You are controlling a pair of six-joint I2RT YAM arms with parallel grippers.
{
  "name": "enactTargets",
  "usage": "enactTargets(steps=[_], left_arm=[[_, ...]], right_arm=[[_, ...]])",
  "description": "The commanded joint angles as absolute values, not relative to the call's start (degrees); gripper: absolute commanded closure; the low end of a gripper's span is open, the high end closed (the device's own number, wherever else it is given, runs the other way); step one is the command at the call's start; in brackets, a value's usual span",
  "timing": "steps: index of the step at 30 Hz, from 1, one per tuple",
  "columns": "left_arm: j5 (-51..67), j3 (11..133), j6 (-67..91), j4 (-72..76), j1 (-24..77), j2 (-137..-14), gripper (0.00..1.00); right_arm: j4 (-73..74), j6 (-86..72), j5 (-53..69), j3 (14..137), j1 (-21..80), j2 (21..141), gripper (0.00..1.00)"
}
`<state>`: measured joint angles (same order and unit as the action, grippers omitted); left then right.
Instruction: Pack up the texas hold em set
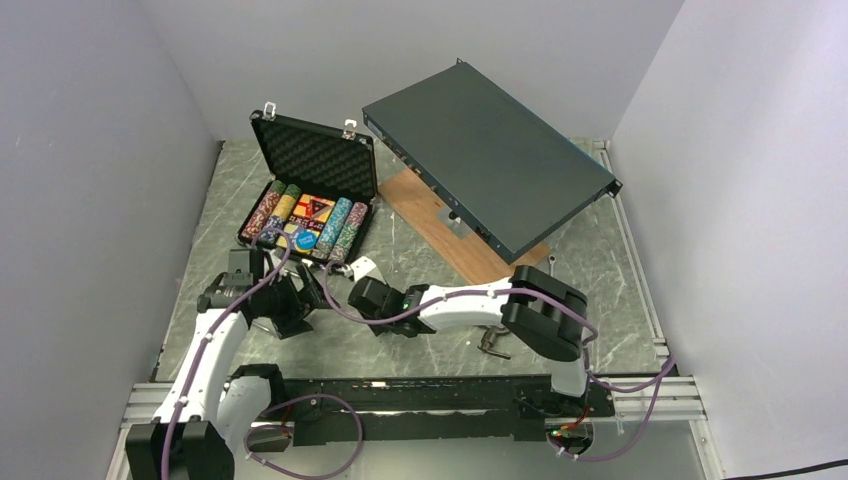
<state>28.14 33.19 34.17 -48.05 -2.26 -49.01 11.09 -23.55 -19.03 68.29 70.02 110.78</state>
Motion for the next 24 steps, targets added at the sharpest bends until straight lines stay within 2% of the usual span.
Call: enactTargets(steps=[1,9,14,19,24], left_arm=[[35.17,30.66,35.29,-42.15,-2.11,-49.71,0.08],[43.16,27.45,36.44,-34.35,-1.83,-53.12,0.07],[45.04,29.93,34.03,-33.77,-1.35,-57.02,0.07],[52.59,29.24,35.73,-25.3,-0.45,-58.9,0.08],[54.44,32.66,32.18,-25.33,2.8,-63.48,0.1]], right_arm=[[11.15,-22.0,-20.24,64.3,70.22,105.9,0.62],[6.39,-20.25,-21.36,58.06,70.14,98.27,0.61],[3.4,-19.41,-20.58,54.61,69.83,93.92,0.61],[0.38,-18.13,-18.77,51.31,69.65,89.28,0.61],[0.35,-16.53,-16.34,50.18,69.61,85.05,0.62]])
